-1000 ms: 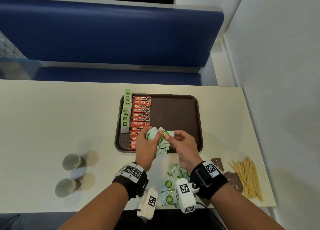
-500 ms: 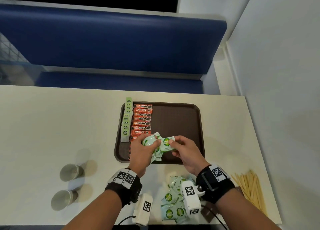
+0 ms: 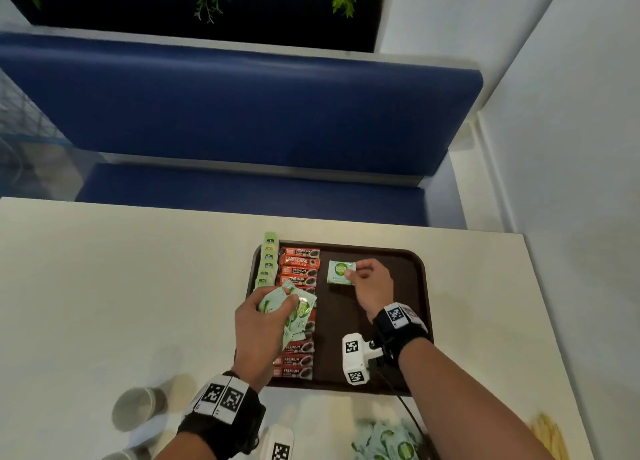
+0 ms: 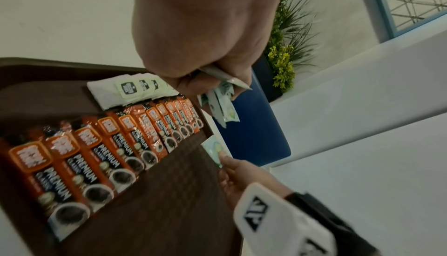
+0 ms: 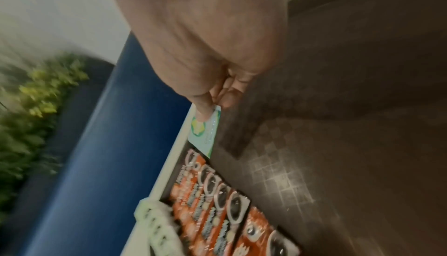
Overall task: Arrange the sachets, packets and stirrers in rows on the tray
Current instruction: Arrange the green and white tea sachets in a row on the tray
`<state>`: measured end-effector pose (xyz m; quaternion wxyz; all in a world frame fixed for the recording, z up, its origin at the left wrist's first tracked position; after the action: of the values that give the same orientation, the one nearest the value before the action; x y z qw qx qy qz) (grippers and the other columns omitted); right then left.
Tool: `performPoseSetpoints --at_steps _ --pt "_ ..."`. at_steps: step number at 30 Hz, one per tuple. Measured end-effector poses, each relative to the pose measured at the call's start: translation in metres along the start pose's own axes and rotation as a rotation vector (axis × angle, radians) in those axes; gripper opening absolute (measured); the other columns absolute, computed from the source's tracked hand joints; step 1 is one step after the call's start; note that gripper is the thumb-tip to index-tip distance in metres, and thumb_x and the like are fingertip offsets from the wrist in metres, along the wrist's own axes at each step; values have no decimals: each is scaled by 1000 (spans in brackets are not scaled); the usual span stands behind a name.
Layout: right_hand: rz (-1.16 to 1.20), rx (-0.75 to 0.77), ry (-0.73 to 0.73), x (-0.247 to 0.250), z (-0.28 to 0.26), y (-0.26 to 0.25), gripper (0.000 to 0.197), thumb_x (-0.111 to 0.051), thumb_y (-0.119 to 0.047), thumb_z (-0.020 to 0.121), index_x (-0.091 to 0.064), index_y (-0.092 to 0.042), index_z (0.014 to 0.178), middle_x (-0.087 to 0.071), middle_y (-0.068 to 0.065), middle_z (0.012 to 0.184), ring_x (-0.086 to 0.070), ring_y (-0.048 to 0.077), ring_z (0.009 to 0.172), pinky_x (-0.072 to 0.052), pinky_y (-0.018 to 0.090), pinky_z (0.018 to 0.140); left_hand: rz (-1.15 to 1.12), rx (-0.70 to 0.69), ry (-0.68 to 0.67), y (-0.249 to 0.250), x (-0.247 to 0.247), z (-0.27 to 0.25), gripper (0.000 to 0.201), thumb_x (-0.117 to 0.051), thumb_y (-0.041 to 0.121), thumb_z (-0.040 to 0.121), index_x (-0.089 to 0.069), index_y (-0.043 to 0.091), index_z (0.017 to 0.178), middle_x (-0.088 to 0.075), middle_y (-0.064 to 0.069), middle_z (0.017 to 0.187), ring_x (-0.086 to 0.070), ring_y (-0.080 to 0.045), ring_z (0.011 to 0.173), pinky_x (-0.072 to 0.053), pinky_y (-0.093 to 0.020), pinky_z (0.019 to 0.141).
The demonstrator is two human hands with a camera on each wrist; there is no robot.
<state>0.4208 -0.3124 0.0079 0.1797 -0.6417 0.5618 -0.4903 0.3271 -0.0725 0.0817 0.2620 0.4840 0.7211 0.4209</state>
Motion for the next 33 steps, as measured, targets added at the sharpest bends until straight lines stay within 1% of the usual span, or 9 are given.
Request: performPoseSetpoints --at_steps 3,5,8,11,14,17,22,29,33 --pt "-128 35 3 -21 21 -2 18 -79 -16 94 -64 -18 104 -71 3 103 -67 17 97 -41 11 66 -39 -4 -21 15 2 7 16 -82 9 93 -76 10 107 -84 -6 95 -83 -29 85 -68 -46 76" --pt "-163 33 14 -29 32 -2 17 -77 -16 95 -62 -17 104 -68 4 104 -65 17 94 -38 8 63 -48 -4 -32 23 4 15 18 -82 9 93 -75 9 109 -84 -8 96 -83 -29 86 -68 -46 76" --pt "-196 45 55 -34 38 -2 21 -77 -18 95 -62 -14 109 -64 2 100 -67 20 95 -50 18 73 -60 -9 -30 31 10 24 19 -82 9 93 -74 8 110 -84 -7 96 -83 -28 85 -69 -40 68" --pt "-325 133 133 -33 33 -2 25 -77 -23 95 -60 -19 113 -56 2 115 -61 21 105 -57 36 89 -71 -3 -35 33 12 29 20 -81 9 94 -74 8 112 -84 -8 98 -83 -29 86 -68 -37 66" --pt "-454 297 66 -41 24 -5 24 -72 -21 98 -60 -25 118 -50 -2 123 -51 16 113 -54 33 89 -73 8 -30 30 14 33 21 -81 10 93 -74 8 113 -84 -8 98 -83 -30 86 -68 -38 67" --pt "-552 372 -12 -48 19 -4 27 -69 -21 99 -63 -28 125 -47 -4 130 -48 15 120 -56 32 91 -69 18 -26 27 15 34 21 -82 12 93 -74 9 113 -84 -7 99 -83 -30 88 -68 -43 73" --pt "-564 374 14 -50 20 -4 25 -69 -24 100 -64 -27 124 -47 -4 129 -50 16 120 -59 34 91 -63 36 -21 23 19 34 22 -82 13 93 -74 10 114 -84 -7 101 -83 -30 88 -67 -50 79" --pt "-608 381 6 -51 22 -7 28 -69 -25 100 -63 -29 126 -46 -3 131 -49 15 122 -59 31 89 -83 54 -20 22 22 37 22 -82 12 93 -74 9 113 -84 -9 101 -83 -31 88 -67 -46 76" --pt "-612 378 9 -51 22 -9 29 -69 -27 100 -62 -29 128 -46 -3 131 -49 16 123 -59 33 90 -75 56 -23 23 22 38 23 -81 13 93 -73 9 114 -84 -9 101 -83 -31 89 -67 -50 80"
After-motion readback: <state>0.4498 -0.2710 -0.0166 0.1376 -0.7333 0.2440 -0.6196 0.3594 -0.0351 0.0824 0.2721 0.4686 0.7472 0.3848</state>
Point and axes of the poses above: each hand's wrist, its own z-axis towards the middle knuckle, its own x-axis out of the back of the hand, y = z × x, the point moved 6 cm from there along z, towards the middle knuckle
